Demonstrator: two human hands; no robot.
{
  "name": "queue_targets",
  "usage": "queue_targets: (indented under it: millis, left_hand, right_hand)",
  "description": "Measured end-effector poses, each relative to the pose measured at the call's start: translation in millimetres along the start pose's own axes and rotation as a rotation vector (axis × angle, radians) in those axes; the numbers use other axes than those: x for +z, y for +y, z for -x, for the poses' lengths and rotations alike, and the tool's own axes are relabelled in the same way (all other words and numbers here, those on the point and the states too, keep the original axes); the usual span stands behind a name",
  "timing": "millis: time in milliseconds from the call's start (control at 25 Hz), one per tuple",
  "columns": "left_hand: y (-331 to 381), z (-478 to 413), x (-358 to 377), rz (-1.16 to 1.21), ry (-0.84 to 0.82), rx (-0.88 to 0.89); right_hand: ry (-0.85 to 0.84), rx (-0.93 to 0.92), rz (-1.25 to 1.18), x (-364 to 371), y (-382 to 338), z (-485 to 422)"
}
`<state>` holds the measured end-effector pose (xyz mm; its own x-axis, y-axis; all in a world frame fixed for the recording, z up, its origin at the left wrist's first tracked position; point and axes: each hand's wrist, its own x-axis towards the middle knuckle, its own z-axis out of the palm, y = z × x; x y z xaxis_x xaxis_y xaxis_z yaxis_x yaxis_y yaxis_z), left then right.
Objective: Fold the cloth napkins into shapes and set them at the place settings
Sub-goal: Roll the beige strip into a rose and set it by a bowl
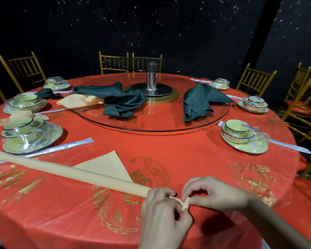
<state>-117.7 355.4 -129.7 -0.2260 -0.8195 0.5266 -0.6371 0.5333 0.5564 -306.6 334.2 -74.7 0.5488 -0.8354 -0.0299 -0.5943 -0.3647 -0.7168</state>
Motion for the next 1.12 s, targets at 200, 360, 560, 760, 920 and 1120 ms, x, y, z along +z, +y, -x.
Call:
queue_targets:
  millis: [200, 360, 560, 760, 920, 1120]
  left_hand:
    - [-6, -1, -12, -0.131, 0.020, 0.017]
    - [-12, 2, -16, -0.179, 0.035, 0.081]
    - [-10, 0, -17, -0.209, 0.014, 0.089]
    - [-5, 7, -15, -0.052, 0.050, 0.018]
    - [-10, 7, -19, -0.087, 0.001, 0.001]
    - [-21, 2, -26, 0.025, -0.056, 0.009]
  right_hand:
    - [0.070, 0.071, -0.078, 7, -4, -15]
    - [0.077, 0.105, -0.024, 12, -6, -22]
    - [0.011, 0.114, -0.051, 6, -6, -14]
    - [-0.078, 0.119, -0.096, 4, -9, -5]
    - [-0.029, 0.110, -0.042, 8, -16, -12]
    - [0.078, 0.125, -0.129, 25, -23, -24]
